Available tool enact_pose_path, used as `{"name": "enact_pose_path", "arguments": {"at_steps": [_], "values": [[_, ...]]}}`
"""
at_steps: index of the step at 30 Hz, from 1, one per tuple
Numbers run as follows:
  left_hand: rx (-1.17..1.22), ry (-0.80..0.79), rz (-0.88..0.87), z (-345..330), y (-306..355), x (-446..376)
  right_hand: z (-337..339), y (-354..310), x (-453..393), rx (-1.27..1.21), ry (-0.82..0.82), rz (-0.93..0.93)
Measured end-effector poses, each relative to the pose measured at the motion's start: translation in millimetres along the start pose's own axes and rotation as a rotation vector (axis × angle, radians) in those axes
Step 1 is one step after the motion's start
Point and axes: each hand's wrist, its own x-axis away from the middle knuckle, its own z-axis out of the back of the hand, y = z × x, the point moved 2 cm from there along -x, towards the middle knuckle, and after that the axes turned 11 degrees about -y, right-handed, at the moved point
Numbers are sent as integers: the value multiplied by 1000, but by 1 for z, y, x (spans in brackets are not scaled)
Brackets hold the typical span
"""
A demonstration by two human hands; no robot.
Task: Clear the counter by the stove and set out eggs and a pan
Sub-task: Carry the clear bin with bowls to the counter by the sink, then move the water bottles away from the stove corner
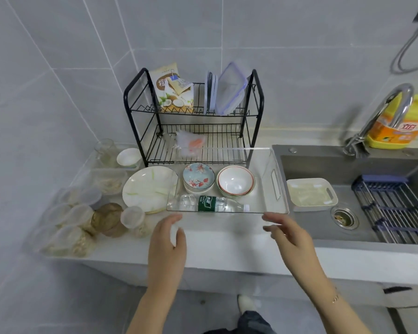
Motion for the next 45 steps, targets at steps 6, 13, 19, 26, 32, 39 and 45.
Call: {"name": "enact_pose_path", "arguments": {"at_steps": [6, 13, 19, 26, 32, 39, 45], "values": [[595, -265, 148, 11, 12, 36, -22, -17, 60, -166, -154, -8], [703, -538, 151, 4, 21, 71, -6, -11, 117, -467, 35, -40], [667, -695, 129, -23, 46, 97, 23, 0, 157, -484, 159, -13], [619, -870, 73, -86, 101, 140, 88, 25, 214, -545, 324, -18], [541, -1046, 59, -158, 149, 203, 162, 59, 292, -561, 462, -56], [474, -1175, 51, -226, 190, 279, 222, 101, 376, -612, 618, -85], [417, -1314, 38, -286, 221, 345, 259, 132, 450, -611, 762, -91]]}}
